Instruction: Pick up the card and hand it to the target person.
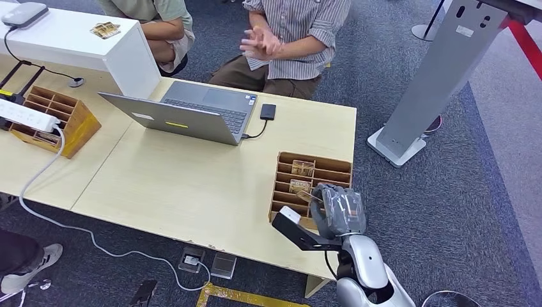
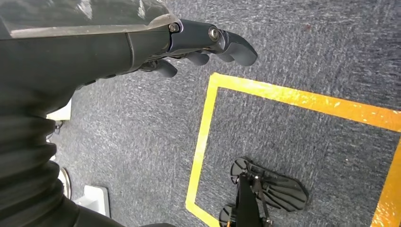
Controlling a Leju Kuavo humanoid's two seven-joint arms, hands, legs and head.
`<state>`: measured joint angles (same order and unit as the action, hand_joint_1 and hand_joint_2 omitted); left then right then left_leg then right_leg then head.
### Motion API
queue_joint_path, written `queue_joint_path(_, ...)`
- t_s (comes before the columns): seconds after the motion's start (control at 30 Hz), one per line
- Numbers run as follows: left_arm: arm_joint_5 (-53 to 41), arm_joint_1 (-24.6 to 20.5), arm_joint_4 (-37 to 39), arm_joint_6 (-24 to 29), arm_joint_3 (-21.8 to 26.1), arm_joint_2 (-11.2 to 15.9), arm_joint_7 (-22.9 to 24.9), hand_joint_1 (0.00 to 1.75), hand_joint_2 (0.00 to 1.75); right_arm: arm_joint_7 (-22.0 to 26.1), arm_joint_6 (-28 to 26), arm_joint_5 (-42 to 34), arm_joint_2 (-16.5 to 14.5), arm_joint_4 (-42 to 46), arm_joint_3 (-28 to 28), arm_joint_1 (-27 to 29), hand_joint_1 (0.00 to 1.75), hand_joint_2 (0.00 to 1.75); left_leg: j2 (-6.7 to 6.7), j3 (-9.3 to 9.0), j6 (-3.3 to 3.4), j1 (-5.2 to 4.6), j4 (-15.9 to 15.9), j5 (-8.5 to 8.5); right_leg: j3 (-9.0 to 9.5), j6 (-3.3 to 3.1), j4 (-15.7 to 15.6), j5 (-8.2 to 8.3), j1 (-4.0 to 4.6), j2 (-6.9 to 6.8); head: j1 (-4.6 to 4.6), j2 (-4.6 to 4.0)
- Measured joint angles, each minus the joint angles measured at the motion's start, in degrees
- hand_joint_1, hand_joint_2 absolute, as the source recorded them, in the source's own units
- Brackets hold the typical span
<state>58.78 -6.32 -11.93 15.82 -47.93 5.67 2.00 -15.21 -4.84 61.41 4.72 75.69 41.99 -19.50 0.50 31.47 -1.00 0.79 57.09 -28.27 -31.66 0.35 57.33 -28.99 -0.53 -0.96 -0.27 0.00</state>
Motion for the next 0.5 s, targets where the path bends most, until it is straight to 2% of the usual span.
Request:
queue_joint_path(0.27,-0.6,0.0,0.0,-0.6,0.0,0.2,-0.3,0.0,1.75,-0.8,0.6,0.8,2.7,9.7,-3.6,2.0,1.75,1.75,0.0,0.01,0.0,0.0,0.0,0.0,-0.01,0.0,0.0,0.0,0.0,0.01,0.01,0.0)
queue_joint_path(0.5,-0.7,0.0,0.0,-0.7,-0.1,0.3,-0.4,0.0,1.75,0.2,0.6,2.8,4.2,15.5,-6.3,1.5,1.75,1.75,0.0,0.02,0.0,0.0,0.0,0.0,0.0,0.0,0.0,0.0,0.0,0.01,0.01,0.0)
